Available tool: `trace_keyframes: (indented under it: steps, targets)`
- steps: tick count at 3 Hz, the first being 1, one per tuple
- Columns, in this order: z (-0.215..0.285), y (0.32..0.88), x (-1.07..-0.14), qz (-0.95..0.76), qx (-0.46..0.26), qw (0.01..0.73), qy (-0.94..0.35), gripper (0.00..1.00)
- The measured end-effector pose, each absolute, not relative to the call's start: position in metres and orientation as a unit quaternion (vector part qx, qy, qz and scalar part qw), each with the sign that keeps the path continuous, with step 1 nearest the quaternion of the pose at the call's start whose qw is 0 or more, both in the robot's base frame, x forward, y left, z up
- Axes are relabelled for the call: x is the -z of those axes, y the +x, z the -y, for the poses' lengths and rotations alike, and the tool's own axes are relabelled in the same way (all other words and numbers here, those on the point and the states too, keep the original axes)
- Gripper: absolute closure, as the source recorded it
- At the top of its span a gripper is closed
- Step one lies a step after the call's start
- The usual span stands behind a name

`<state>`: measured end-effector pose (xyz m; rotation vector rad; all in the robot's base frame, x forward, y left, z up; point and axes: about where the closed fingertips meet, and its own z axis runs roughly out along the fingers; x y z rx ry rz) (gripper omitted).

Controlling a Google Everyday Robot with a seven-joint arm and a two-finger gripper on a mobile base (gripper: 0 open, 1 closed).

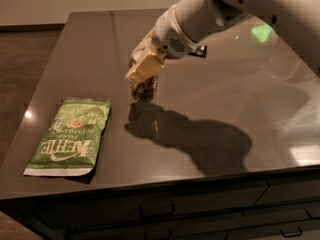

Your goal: Move orange can near green jalapeno chip bag

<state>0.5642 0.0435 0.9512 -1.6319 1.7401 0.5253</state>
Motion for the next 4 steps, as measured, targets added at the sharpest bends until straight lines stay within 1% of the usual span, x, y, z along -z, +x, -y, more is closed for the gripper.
trace_keyframes:
  steps: [1, 2, 4]
  targets:
    - [-0.077, 0.55, -0.945, -0.638, -0.212, 0.333, -0.66, 1.0]
    - [-0.097, 0.542, -0.937, -0.623, -0.213, 0.321, -0.681, 0.84]
    - [-0.09, 0.547, -0.916, -0.64, -0.206, 0.292, -0.68, 0.36]
